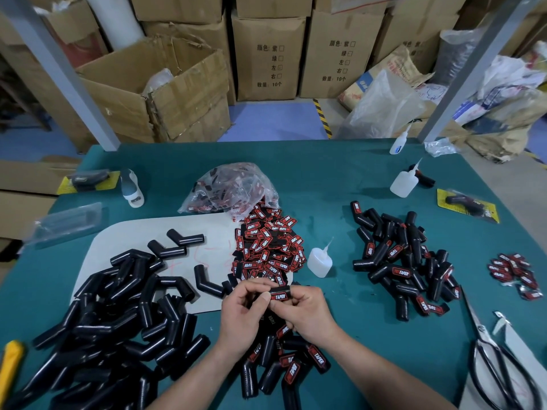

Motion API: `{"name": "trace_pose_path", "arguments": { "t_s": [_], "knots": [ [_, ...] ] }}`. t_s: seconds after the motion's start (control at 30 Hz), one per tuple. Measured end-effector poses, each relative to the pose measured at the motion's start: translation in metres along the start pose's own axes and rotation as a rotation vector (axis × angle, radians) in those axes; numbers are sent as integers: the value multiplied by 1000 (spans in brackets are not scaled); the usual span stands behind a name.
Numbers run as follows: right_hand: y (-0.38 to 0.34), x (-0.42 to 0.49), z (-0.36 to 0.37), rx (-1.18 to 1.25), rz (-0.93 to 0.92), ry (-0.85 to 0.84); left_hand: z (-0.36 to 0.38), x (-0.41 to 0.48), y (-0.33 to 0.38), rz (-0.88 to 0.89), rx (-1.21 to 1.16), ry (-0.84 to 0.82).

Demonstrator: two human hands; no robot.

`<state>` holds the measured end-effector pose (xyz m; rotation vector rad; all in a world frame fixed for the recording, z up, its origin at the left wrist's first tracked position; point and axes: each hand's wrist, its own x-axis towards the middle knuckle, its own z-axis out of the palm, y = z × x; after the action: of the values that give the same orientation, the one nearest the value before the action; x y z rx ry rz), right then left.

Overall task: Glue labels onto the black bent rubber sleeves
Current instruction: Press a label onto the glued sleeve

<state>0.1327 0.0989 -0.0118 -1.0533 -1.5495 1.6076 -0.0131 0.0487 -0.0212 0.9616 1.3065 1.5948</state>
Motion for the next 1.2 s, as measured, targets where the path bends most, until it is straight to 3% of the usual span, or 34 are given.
{"name": "trace_pose_path", "arguments": {
  "t_s": [0.57,0.8,1.2],
  "knots": [
    [-5,5,-7,-60,32,-39,-1,2,-3,-13,16,52],
    [-9,8,-6,93,47,71,-7,8,0,-74,-32,101],
    [-8,2,-4,30,10,68,-4,3,-2,-26,70,65]
  ]
}}
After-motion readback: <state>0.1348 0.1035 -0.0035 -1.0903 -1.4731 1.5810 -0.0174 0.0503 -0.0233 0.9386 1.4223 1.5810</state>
